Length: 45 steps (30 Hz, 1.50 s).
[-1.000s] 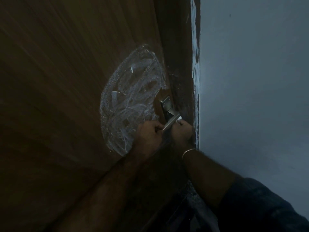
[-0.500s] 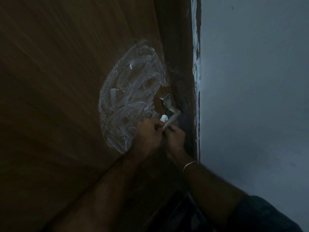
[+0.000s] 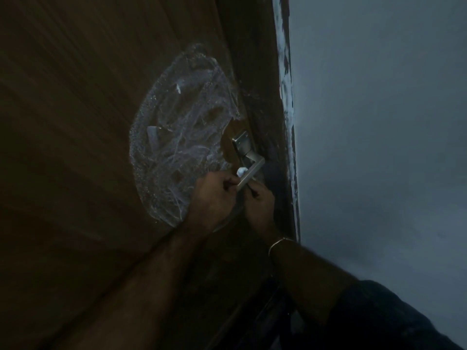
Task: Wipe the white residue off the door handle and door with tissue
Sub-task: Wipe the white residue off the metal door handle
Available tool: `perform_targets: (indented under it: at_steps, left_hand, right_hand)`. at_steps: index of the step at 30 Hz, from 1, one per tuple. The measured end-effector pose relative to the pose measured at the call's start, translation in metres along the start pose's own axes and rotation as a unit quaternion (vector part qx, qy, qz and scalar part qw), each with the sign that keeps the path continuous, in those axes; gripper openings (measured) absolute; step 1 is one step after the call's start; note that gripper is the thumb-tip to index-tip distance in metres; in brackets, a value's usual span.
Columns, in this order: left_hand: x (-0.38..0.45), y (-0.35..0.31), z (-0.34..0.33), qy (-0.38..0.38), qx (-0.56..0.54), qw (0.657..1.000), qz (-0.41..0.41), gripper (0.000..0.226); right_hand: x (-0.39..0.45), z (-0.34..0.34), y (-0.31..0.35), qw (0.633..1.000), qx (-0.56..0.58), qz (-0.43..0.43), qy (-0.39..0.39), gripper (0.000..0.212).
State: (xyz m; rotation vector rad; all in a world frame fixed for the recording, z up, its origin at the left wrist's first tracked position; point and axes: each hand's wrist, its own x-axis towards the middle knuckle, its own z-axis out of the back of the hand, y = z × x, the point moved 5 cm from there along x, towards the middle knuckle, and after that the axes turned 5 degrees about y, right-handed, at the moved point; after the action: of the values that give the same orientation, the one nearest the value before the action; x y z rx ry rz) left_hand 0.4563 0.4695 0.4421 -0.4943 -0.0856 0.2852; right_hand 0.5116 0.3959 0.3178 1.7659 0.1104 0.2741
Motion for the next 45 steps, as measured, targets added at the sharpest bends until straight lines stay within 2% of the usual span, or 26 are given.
perform_targets:
  at_steps: [5,8,10,12,14,15,21,25,28,31,36,40,43,45]
  left_hand:
    - [0.0,0.0,0.002,-0.012,0.007,1.0,-0.021,0.019]
    - [0.001,0.004,0.0,-0.013,0.003,1.0,-0.009,0.019]
    - [0.001,0.005,-0.001,-0.005,0.0,1.0,0.009,0.02]
    - [0.001,0.005,-0.003,0.003,-0.002,1.0,0.009,0.021]
    - [0.0,0.003,-0.001,0.003,-0.007,1.0,0.0,0.022]
    - [0.0,0.002,-0.001,0.005,-0.008,1.0,-0.002,0.022]
    - [0.001,0.006,-0.003,0.016,-0.006,1.0,0.003,0.019]
    - [0.0,0.005,-0.002,0.014,-0.003,1.0,-0.003,0.019]
    - [0.0,0.005,-0.002,0.02,-0.005,1.0,0.002,0.019]
    - [0.0,0.007,-0.003,0.025,-0.011,1.0,0.015,0.021]
    - [-0.003,0.005,-0.001,0.009,-0.025,1.0,-0.001,0.02]
    - [-0.002,0.006,-0.001,0.006,-0.039,0.999,0.006,0.019]
    - [-0.002,0.005,-0.001,0.007,-0.035,0.999,0.001,0.019]
    - [-0.003,0.005,-0.001,0.006,-0.034,0.999,0.001,0.02]
  right_hand:
    - [0.01,-0.009,0.02,0.999,0.04,0.015,0.011,0.026]
    - [0.013,-0.003,0.012,1.0,0.008,-0.001,0.025,0.026]
    - [0.009,0.005,-0.003,0.999,-0.039,-0.026,0.008,0.025]
    - [0.003,0.014,-0.02,0.993,-0.016,-0.108,-0.034,0.027]
    - [0.004,0.019,-0.028,0.97,0.094,-0.216,-0.067,0.027]
    - [0.008,0.018,-0.026,0.961,0.139,-0.233,-0.061,0.025]
    - [0.023,0.019,-0.003,0.949,0.169,-0.258,-0.067,0.028]
    - [0.028,0.023,0.011,0.958,0.185,-0.206,-0.076,0.028]
    - [0.033,0.032,0.02,0.981,0.085,-0.167,-0.057,0.029]
    - [0.037,0.037,0.029,0.987,0.008,-0.158,-0.016,0.028]
    - [0.046,0.038,0.052,0.976,0.025,-0.208,0.055,0.021]
    - [0.045,0.035,0.069,0.969,0.089,-0.227,0.031,0.018]
    - [0.046,0.031,0.078,0.951,0.172,-0.256,0.039,0.028]
    - [0.047,0.029,0.085,0.958,0.119,-0.257,0.033,0.026]
